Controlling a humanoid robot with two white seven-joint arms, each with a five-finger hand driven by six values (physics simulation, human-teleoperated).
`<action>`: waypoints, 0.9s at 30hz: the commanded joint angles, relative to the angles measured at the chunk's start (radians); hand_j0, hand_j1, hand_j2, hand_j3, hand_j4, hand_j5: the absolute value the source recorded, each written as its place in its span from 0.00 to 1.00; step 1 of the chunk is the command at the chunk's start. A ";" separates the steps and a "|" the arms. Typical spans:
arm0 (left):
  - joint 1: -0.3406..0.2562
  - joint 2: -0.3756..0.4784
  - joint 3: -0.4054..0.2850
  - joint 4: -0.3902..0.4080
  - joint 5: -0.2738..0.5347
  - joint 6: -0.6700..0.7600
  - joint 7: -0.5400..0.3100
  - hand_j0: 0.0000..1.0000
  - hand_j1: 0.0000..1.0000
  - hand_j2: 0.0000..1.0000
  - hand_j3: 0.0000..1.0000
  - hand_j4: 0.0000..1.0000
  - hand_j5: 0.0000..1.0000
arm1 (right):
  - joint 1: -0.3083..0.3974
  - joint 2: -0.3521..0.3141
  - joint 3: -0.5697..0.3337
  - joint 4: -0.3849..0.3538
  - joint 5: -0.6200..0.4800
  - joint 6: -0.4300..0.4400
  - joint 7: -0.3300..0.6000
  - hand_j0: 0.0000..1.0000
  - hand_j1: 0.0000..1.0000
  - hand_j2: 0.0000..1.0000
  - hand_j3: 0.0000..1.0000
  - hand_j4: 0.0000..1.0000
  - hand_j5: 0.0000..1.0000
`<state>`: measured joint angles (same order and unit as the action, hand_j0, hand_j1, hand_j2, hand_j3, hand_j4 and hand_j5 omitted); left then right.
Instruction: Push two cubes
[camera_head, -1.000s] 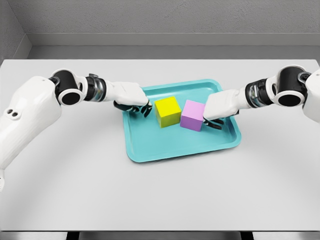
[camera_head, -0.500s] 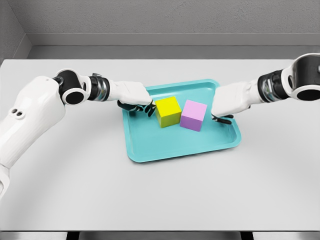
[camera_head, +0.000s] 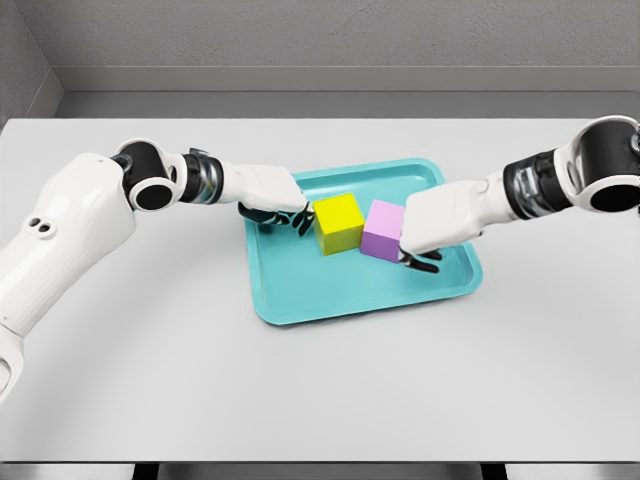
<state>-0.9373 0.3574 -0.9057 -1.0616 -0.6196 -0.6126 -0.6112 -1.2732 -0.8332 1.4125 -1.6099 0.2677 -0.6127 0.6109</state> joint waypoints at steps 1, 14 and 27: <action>0.000 0.000 -0.001 0.000 0.004 0.002 0.000 0.49 0.49 0.49 0.49 0.49 0.49 | 0.000 0.023 0.020 -0.005 -0.028 0.002 0.000 0.15 0.15 0.15 0.15 0.15 0.15; 0.002 0.006 -0.004 0.032 0.006 0.002 0.000 0.49 0.49 0.49 0.49 0.49 0.49 | 0.000 0.097 0.071 -0.001 -0.064 0.002 0.000 0.15 0.15 0.15 0.15 0.15 0.15; -0.005 -0.048 0.008 0.144 0.006 0.002 0.000 0.49 0.49 0.49 0.49 0.49 0.49 | 0.000 0.146 0.114 0.119 -0.061 0.002 0.000 0.15 0.15 0.15 0.15 0.15 0.15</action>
<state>-0.9419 0.3196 -0.8962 -0.9348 -0.5831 -0.6063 -0.6104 -1.2717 -0.6923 1.5183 -1.5140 0.2102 -0.6128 0.6110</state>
